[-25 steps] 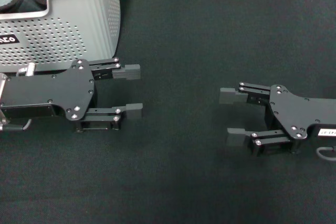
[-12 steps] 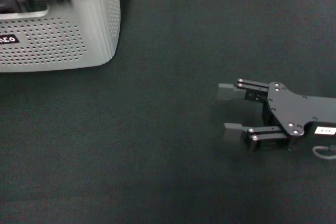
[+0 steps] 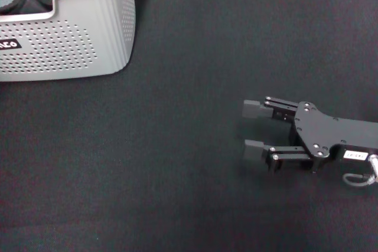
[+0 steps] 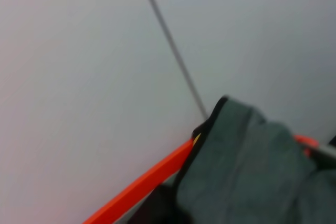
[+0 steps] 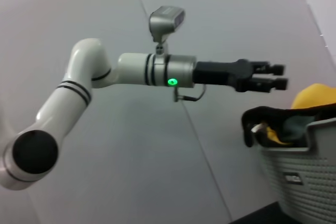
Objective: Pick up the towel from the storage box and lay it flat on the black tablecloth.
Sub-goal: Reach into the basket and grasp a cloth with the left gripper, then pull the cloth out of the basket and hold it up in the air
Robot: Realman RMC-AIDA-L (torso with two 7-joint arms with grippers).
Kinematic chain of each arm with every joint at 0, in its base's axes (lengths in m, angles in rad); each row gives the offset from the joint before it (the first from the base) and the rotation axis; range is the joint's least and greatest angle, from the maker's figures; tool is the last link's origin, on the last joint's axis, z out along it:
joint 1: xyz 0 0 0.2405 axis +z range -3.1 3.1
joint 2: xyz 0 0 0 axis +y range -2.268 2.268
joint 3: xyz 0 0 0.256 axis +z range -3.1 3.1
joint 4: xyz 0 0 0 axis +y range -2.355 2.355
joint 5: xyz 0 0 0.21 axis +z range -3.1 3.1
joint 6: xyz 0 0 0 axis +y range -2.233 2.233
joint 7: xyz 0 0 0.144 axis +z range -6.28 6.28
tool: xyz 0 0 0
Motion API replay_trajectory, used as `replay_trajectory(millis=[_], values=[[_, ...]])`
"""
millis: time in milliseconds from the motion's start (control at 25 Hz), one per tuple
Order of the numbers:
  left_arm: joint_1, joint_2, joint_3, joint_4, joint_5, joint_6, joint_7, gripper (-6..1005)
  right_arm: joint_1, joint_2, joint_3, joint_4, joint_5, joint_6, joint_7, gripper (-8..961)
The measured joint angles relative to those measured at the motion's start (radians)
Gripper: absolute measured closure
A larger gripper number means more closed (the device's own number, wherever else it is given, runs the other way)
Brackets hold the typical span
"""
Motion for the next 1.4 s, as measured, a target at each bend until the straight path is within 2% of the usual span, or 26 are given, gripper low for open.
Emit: replay_trajectory(millis=[240, 440, 880, 1240, 1400], values=[[0.034, -0.005, -0.001, 0.028, 0.144, -0.072, -0.022, 262, -0.008, 0.002, 0.011, 0.001, -0.002, 0.021, 0.000, 95], [0.040, -0.006, 0.010, 0.001, 0.257, -0.104, -0.035, 266, -0.001, 0.002, 0.012, 0.001, -0.002, 0.027, 0.000, 95], [0.034, -0.007, 0.012, -0.101, 0.284, -0.255, -0.038, 315, -0.005, 0.012, 0.012, 0.002, -0.005, 0.048, -0.001, 96], [0.033, -0.008, 0.011, -0.111, 0.252, -0.268, -0.038, 620, -0.011, 0.014, 0.012, 0.002, 0.000, 0.060, -0.002, 95], [0.056, -0.007, 0.009, -0.097, 0.110, -0.264, -0.038, 773, -0.011, 0.014, 0.015, 0.002, 0.001, 0.067, -0.002, 95]])
